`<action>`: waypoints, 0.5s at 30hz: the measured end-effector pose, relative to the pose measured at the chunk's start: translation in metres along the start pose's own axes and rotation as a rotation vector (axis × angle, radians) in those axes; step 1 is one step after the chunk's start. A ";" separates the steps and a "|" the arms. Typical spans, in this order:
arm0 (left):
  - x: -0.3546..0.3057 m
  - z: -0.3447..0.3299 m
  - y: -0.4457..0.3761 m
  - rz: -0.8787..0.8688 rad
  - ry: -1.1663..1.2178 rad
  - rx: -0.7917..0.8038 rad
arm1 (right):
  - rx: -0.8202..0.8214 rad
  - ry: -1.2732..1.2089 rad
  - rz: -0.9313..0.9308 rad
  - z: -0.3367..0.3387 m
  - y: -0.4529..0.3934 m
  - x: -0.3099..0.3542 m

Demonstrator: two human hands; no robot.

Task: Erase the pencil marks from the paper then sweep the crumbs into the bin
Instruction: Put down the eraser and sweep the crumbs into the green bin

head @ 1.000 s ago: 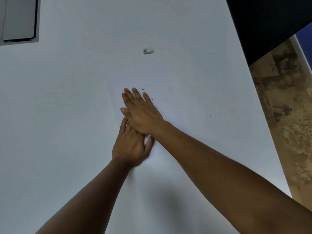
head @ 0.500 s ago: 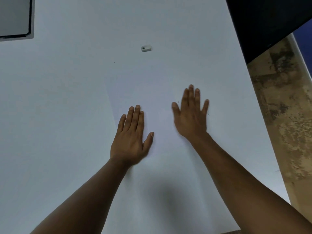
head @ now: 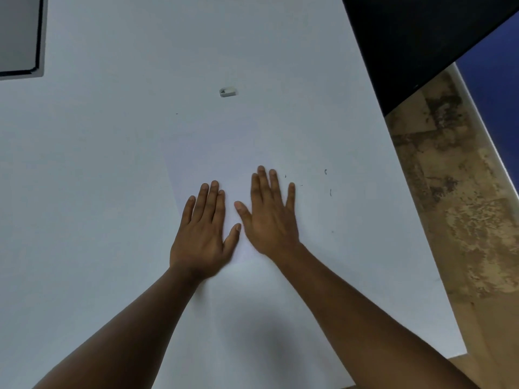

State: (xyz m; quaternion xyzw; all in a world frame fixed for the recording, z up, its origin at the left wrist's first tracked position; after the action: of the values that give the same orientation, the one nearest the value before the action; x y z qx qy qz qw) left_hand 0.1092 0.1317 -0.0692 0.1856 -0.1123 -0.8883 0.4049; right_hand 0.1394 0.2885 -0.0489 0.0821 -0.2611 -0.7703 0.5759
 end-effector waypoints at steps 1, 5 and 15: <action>0.000 0.000 0.000 0.001 0.001 -0.001 | -0.011 -0.004 -0.030 0.002 -0.001 -0.012; -0.001 0.000 0.000 -0.002 0.017 -0.015 | -0.071 0.026 -0.174 0.008 -0.001 -0.074; -0.001 -0.001 0.001 -0.002 0.010 -0.018 | -0.068 0.033 0.024 -0.004 0.073 -0.108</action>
State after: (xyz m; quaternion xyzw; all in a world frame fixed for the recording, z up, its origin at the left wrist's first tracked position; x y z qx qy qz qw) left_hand 0.1104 0.1320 -0.0696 0.1866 -0.1021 -0.8888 0.4059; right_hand 0.2373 0.3731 -0.0350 0.0719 -0.2261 -0.7705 0.5916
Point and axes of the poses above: each hand's wrist, its own y-axis away from the middle knuckle, its own z-axis out of the back of the hand, x = y × z, the point moved 3 cm from there along -y, towards the middle knuckle, and after that the axes turned 15 degrees about x, right-handed, at the moved point
